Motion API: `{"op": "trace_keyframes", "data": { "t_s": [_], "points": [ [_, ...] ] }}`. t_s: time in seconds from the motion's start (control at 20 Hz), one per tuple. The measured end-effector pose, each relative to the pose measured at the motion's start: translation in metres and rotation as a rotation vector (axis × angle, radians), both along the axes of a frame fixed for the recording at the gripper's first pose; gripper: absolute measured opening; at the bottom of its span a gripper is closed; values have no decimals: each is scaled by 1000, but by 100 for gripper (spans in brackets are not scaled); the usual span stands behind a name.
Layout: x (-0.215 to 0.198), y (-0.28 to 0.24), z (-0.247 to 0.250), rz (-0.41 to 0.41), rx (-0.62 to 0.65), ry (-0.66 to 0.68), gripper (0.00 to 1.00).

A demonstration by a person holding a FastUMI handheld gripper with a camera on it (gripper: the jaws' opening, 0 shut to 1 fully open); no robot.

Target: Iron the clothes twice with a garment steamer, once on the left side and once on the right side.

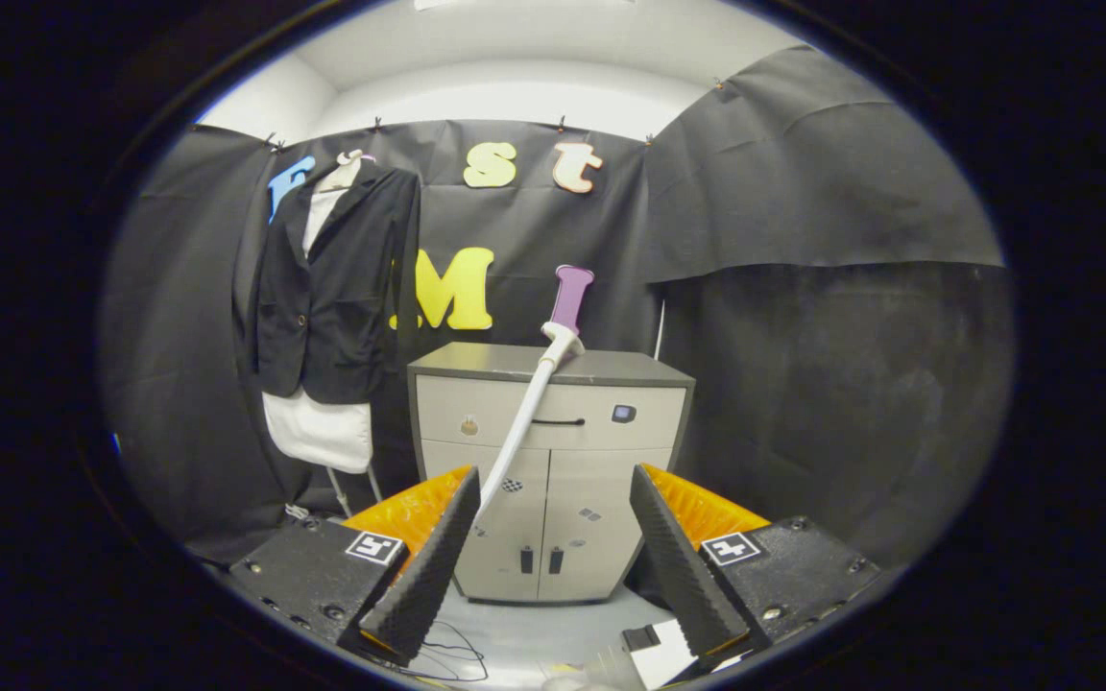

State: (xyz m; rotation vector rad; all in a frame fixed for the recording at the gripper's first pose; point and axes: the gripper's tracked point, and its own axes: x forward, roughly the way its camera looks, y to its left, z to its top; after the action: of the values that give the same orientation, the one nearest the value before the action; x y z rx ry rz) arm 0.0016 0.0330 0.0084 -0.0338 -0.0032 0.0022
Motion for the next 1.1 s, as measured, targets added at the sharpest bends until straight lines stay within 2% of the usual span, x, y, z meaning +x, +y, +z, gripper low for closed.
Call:
{"op": "trace_keyframes", "data": {
  "t_s": [0.25, 0.5, 0.7, 1.1],
  "points": [
    [14, -7, 13, -39, 11, 8, 98],
    [55, -17, 50, -34, 9, -15, 98],
    [111, -28, 79, -9, 7, -23, 98],
    [258, -40, 124, 52, 9, 9, 98]
  ]
}}
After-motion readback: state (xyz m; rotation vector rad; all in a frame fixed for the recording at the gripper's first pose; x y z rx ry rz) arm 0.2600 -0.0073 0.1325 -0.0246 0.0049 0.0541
